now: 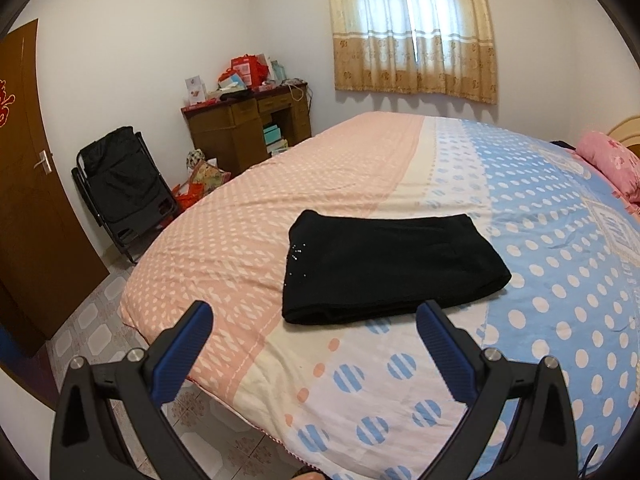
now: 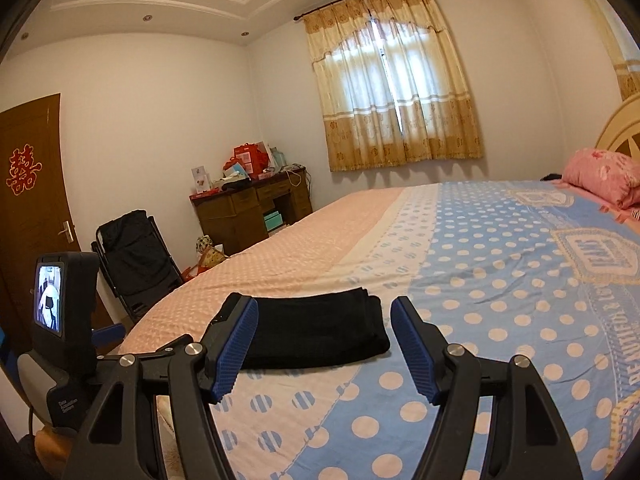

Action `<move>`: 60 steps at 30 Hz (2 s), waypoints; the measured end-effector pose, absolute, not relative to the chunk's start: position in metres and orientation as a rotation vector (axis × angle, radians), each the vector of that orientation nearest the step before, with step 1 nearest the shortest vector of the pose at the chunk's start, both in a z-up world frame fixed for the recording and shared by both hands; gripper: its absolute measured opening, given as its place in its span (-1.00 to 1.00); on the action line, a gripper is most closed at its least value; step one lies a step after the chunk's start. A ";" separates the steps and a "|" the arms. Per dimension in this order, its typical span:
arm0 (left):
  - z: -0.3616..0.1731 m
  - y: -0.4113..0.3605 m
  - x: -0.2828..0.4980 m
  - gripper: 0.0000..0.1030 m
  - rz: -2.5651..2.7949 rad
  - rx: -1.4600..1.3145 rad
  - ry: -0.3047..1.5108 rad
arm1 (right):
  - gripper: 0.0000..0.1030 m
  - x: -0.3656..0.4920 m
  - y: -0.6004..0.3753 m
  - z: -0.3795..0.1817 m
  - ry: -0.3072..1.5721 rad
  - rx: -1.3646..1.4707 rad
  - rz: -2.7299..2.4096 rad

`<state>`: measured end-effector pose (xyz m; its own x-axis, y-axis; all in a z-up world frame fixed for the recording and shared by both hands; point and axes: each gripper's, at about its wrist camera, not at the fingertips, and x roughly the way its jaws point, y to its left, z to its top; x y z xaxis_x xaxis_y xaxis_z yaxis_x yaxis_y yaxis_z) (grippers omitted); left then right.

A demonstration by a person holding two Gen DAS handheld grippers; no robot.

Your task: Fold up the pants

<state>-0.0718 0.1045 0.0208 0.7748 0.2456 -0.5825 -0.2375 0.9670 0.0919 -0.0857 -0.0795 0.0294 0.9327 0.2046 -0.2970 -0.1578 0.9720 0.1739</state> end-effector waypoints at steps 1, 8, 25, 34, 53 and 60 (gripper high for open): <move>0.019 0.104 -0.071 1.00 0.261 0.013 0.638 | 0.37 -0.085 -0.081 0.028 0.321 0.151 0.183; 0.018 0.100 -0.067 1.00 0.269 0.021 0.644 | 0.37 -0.081 -0.084 0.023 0.334 0.163 0.180; 0.015 0.095 -0.062 1.00 0.270 0.034 0.653 | 0.37 -0.080 -0.085 0.019 0.354 0.179 0.182; 0.014 0.095 -0.062 1.00 0.270 0.035 0.653 | 0.37 -0.080 -0.085 0.018 0.354 0.180 0.182; 0.012 0.094 -0.063 1.00 0.280 0.030 0.655 | 0.37 -0.080 -0.082 0.015 0.359 0.180 0.187; 0.013 0.094 -0.063 1.00 0.284 0.044 0.652 | 0.37 -0.080 -0.082 0.017 0.363 0.178 0.184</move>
